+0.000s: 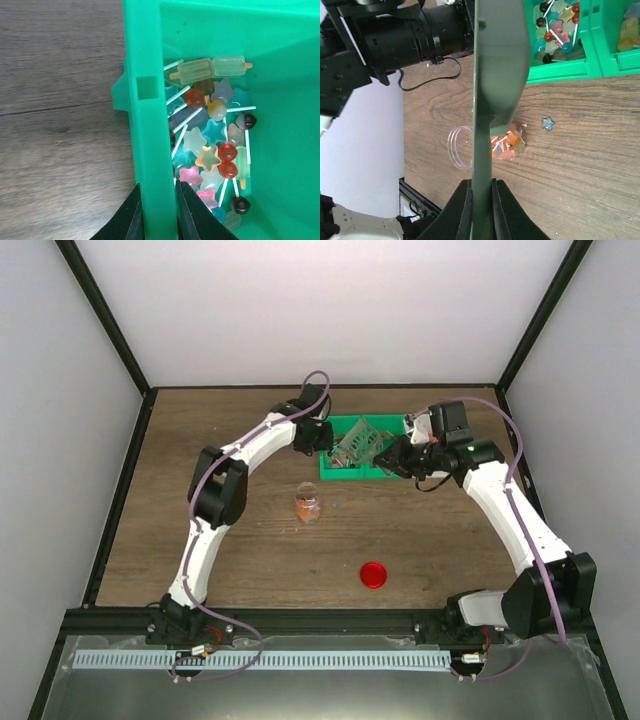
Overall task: Pack the candies
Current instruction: Move the storage box to the center of the board.
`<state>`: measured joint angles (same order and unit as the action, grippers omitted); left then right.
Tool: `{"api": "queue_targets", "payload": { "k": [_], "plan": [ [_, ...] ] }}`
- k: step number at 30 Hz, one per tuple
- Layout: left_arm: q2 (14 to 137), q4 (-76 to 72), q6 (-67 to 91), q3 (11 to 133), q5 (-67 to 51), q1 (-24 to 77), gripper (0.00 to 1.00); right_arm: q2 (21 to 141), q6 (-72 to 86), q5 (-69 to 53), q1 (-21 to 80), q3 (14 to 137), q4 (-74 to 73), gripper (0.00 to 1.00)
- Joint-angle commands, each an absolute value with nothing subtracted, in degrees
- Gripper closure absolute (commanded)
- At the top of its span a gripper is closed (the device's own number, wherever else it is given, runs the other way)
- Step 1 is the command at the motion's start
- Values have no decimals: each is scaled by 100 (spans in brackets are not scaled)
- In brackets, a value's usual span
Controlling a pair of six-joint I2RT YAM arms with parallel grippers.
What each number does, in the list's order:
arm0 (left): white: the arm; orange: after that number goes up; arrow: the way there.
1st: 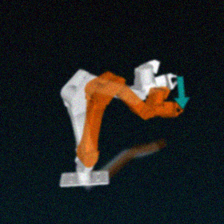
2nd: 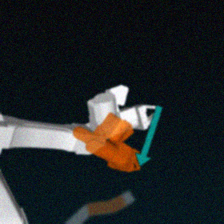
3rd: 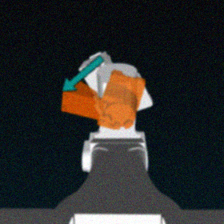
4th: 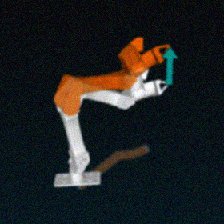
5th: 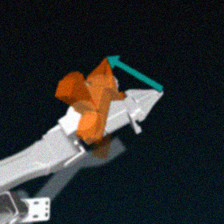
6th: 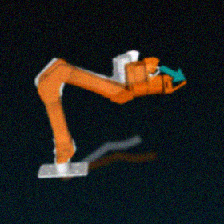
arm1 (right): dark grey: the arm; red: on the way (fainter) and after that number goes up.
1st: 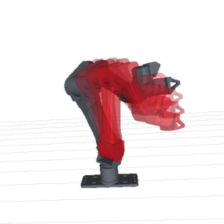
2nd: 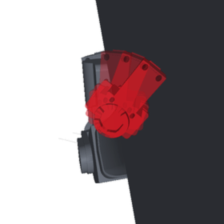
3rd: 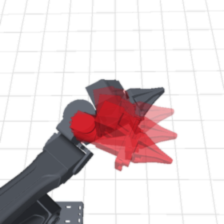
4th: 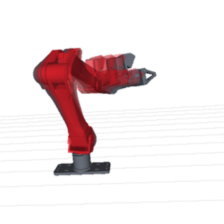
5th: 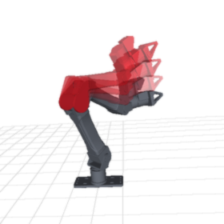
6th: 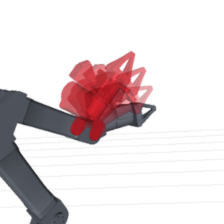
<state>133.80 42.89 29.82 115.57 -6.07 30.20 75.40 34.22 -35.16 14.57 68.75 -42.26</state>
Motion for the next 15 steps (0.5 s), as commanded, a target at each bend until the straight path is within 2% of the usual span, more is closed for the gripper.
{"api": "queue_targets", "payload": {
  "k": [1,9,15],
  "plan": [
    [13652,4135,3298,11830,-929,3138,83,7583,3613,-3823,1264,6899,-4025,99],
    [13552,4199,3240,11791,-892,3182,73,7737,4892,-4331,1230,6731,-3235,99],
    [13323,4290,3150,11747,-915,3179,56,7476,6832,-4561,1229,6095,-2242,99]
  ]
}}
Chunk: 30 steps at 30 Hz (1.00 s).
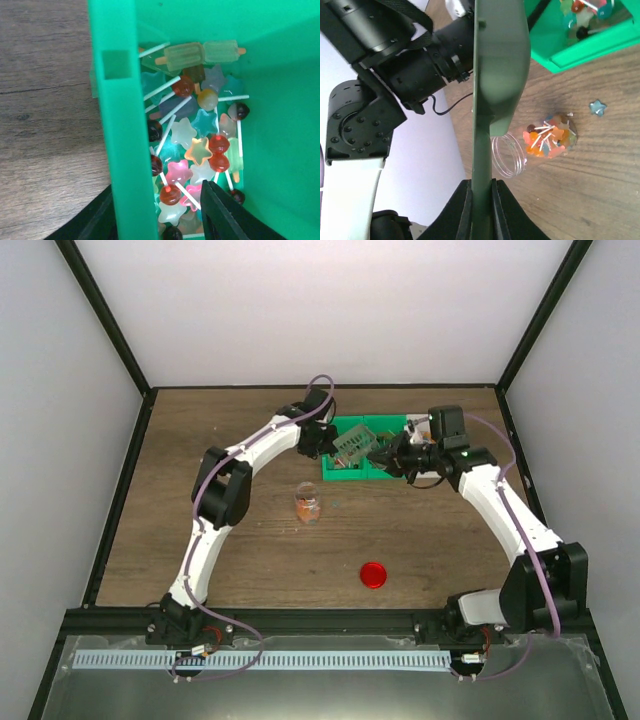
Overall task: Pack the candies
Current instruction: Move the storage box to the center of the board.
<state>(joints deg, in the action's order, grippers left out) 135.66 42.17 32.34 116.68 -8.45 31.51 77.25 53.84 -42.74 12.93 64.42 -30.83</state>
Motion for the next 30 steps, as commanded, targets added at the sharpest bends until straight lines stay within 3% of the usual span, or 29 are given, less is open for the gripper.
{"api": "queue_targets", "payload": {
  "k": [1,12,30],
  "plan": [
    [13267,4320,3114,11755,-869,3169,54,7370,7054,-4468,1232,6022,-2113,99],
    [13237,4431,2742,12176,-127,2794,49,6877,7603,-3450,1269,6099,-3170,99],
    [14157,4590,2611,13298,399,2830,53,7179,7446,-3599,1549,6035,-2730,99]
  ]
}}
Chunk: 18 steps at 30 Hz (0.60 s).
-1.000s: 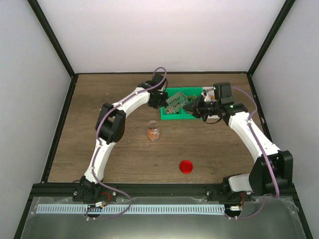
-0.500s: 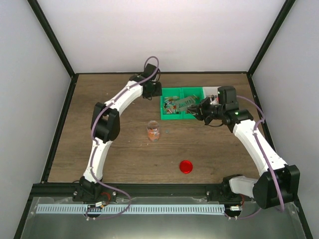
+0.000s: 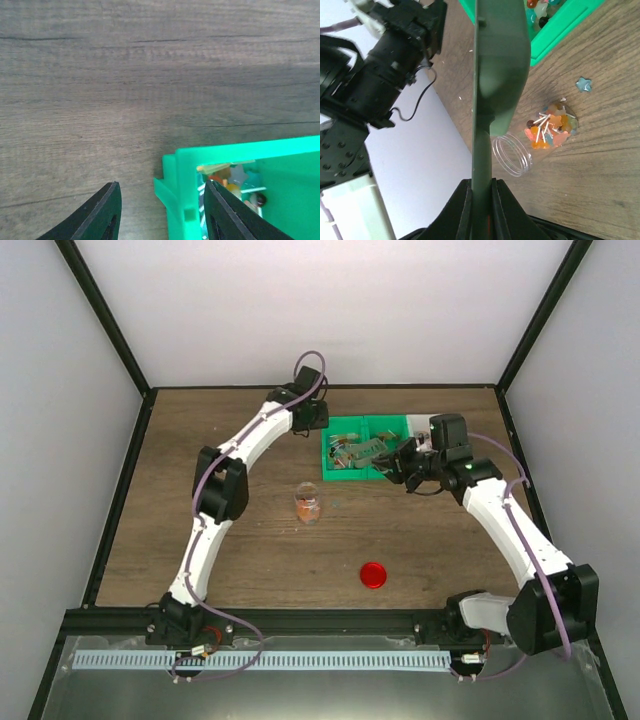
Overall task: Pack the candies
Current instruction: Move the storage box to the center of the board, then scoop the fake candies from the storage box.
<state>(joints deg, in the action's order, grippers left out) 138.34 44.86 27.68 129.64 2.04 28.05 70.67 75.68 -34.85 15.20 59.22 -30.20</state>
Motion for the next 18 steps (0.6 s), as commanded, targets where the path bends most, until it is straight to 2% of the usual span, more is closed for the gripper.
{"api": "queue_targets", "payload": {
  "k": [1,11,18],
  "plan": [
    [14237,4605,2583,13391,414,2830,53,7233,7393,-3630,1555,6044,-2691,99],
    [14590,4624,2558,13619,369,2839,54,7804,6958,-4011,1470,6349,-2523,99],
    [14558,4615,2629,13638,496,2839,67,8053,6854,-4157,1383,6452,-2606,99]
  ]
}}
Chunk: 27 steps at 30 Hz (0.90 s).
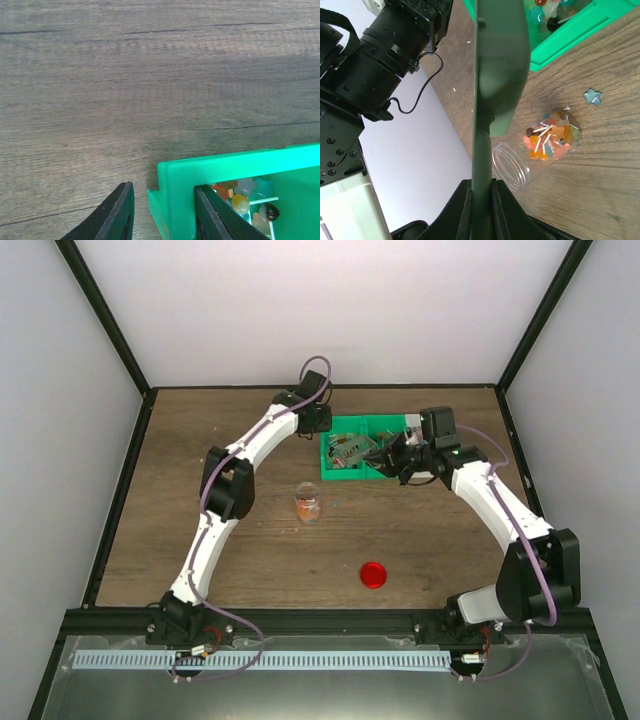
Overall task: Pack the candies
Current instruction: Scoop the fake candies from the storage box.
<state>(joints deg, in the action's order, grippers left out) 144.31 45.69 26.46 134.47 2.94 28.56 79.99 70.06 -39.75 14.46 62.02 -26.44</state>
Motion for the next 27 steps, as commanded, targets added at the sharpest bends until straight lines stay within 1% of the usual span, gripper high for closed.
{"api": "queue_targets", "payload": {
  "k": [1,13,22,27],
  "plan": [
    [14557,4596,2636,13640,482,2839,69,8051,6855,-4162,1376,6447,-2622,99],
    [14566,4716,2639,13623,367,2848,88,8131,7119,-4150,1384,6375,-2475,99],
    [14454,4773,2601,13418,342,2848,96,8578,7653,-4082,1719,6501,-2410,99],
    [14471,4747,2742,13306,244,2848,96,8898,7961,-3784,1931,6764,-2777,99]
  ]
}}
